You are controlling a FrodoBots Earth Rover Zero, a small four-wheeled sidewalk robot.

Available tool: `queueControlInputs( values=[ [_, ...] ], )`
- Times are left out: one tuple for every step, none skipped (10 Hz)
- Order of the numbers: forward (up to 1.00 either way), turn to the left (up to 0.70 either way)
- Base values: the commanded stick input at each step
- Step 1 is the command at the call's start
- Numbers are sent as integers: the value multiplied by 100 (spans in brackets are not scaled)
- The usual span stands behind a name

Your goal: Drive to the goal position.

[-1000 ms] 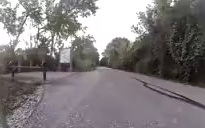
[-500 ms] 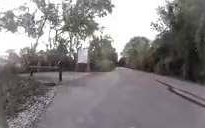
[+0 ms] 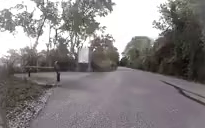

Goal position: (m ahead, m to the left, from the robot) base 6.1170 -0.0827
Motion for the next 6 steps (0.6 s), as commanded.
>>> queueControlInputs(
  values=[
    [70,0],
    [70,0],
    [70,0],
    [70,0],
    [70,0],
    [70,0]
  ],
)
